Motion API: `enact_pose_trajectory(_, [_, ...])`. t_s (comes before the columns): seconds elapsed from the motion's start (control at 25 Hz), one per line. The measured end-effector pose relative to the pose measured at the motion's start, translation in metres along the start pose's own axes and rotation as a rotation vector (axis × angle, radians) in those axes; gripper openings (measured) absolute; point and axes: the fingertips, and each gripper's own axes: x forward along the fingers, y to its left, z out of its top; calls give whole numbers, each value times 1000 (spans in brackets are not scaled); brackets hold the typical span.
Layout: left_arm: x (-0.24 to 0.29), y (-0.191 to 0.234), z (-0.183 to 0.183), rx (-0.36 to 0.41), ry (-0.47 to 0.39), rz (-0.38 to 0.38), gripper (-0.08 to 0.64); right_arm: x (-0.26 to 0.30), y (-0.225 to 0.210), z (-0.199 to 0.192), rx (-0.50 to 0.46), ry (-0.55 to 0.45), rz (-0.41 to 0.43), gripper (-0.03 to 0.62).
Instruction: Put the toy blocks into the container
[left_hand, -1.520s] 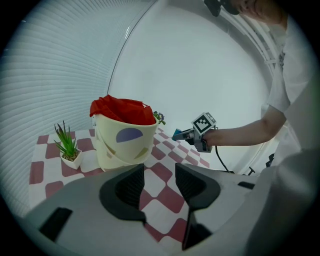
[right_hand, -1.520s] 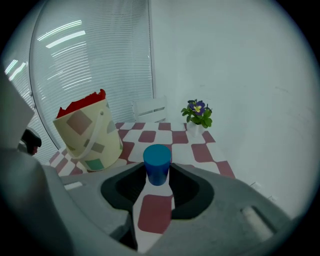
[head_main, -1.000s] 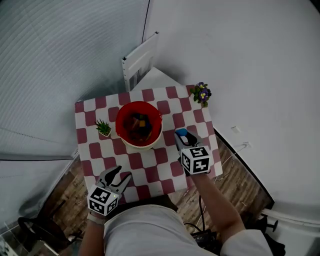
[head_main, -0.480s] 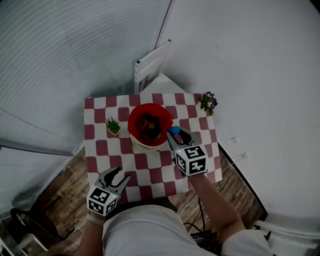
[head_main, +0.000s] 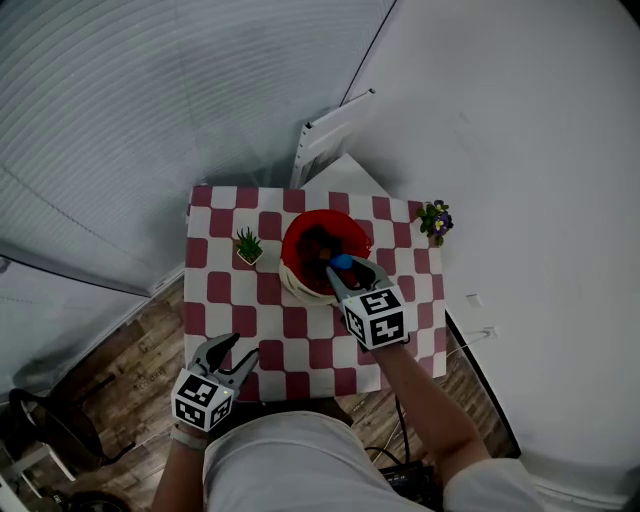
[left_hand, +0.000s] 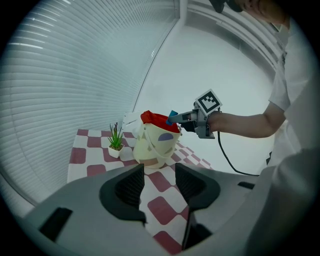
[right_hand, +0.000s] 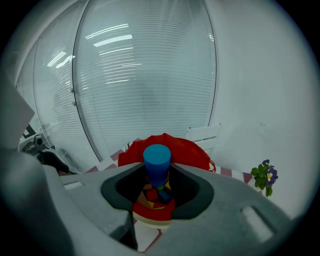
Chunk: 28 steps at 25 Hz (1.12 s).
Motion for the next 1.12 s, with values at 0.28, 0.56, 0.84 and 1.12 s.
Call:
enact_pose_trajectory(0.28, [-11, 8, -8, -31, -12, 33, 181, 18, 17, 1, -50, 48, 43, 144])
enact_pose_trajectory(0.56, [-20, 14, -14, -51, -17, 59, 181, 29, 28, -2, -77, 94, 70, 144])
enact_pose_trajectory(0.84, [-25, 18, -18, -62, -21, 71, 181, 31, 31, -3, -77, 101, 85, 144])
enact_pose_trajectory(1.12, [-27, 17, -18, -59, -22, 72, 181, 29, 32, -3, -74, 88, 81, 146])
